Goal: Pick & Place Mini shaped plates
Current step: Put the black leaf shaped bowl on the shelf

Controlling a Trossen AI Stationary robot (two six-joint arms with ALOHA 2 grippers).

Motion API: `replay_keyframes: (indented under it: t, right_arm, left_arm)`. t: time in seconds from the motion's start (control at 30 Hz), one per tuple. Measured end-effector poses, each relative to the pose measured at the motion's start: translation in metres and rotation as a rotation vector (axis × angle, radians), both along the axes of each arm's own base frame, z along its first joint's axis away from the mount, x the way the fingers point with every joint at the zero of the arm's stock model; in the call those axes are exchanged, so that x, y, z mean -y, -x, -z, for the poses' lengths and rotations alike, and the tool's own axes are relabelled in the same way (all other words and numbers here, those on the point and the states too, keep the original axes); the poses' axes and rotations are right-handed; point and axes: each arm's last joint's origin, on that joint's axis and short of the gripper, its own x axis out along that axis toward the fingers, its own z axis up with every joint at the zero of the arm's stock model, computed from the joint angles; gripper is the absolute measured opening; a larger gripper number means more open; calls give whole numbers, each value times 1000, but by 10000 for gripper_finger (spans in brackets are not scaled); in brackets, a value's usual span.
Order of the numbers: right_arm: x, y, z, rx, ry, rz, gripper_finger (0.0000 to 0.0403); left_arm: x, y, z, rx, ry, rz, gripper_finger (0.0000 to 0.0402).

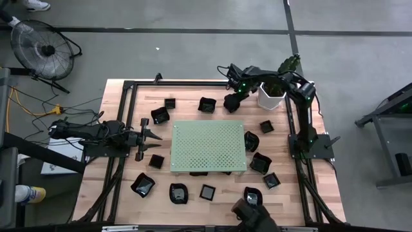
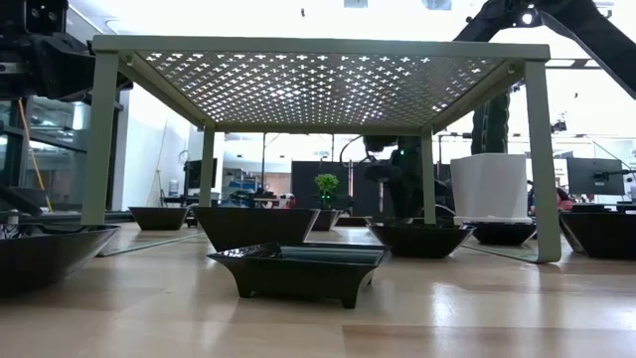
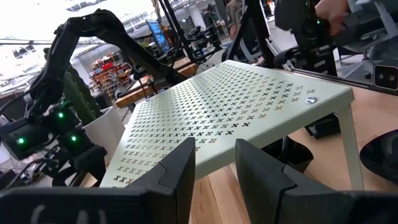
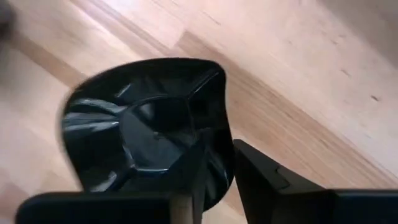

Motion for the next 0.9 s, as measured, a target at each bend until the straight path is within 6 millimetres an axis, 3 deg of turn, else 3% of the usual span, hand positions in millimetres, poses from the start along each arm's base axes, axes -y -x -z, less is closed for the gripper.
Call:
replay_keyframes:
  t: [0.17,0.37,0.57,0.9]
  right_arm:
    - [-1,2,-13,26,32,-7,40]
    - [-1,1,-16,56,17,-17,5]
    - [0,2,-16,46,28,-14,50]
    - [0,2,-16,30,46,-9,189]
  left_arm:
    - [0,0,0,0,0,0,111]
    - [0,0,0,0,0,0,111]
    - [0,0,0,0,0,0,111]
    - [0,0,0,0,0,0,111]
